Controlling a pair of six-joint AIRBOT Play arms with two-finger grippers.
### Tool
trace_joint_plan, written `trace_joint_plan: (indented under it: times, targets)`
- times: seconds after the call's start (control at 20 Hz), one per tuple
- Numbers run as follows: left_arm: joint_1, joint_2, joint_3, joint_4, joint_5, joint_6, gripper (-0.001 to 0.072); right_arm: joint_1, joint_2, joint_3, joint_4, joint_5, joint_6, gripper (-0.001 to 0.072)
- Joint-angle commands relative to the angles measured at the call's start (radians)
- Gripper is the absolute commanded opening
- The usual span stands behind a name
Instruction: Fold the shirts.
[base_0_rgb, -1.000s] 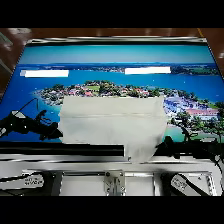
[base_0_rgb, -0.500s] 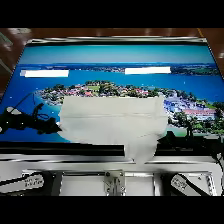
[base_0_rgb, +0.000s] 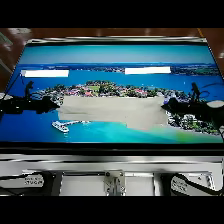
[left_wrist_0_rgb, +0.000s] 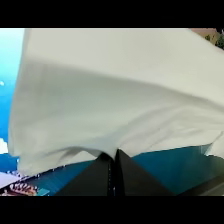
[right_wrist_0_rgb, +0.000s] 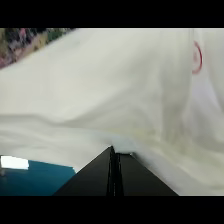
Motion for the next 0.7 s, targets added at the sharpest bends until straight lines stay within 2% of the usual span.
trace_joint_plan:
  times: [0.0, 0.15, 0.3, 0.5, 0.65]
  targets:
    - [-0.016, -0.103, 0.082, -0.058, 0.018, -0.032, 0.0035, 0.022, -0.146, 0.189, 0.009, -0.007, 0.061, 0.0067]
    - [-0.053, -0.175, 0.156, -0.149, 0.076, -0.032, 0.0035, 0.027, -0.226, 0.244, 0.012, -0.02, 0.073, 0.0067]
    - [-0.097, -0.23, 0.196, -0.157, 0.138, -0.068, 0.0035, 0.058, -0.277, 0.246, 0.006, -0.065, 0.098, 0.0067]
    - [-0.106, -0.267, 0.196, -0.107, 0.13, -0.119, 0.0035, 0.069, -0.305, 0.246, -0.024, -0.163, 0.117, 0.0067]
    - [-0.082, -0.267, 0.207, -0.101, 0.085, -0.108, 0.0035, 0.057, -0.305, 0.246, -0.006, -0.199, 0.12, 0.0067]
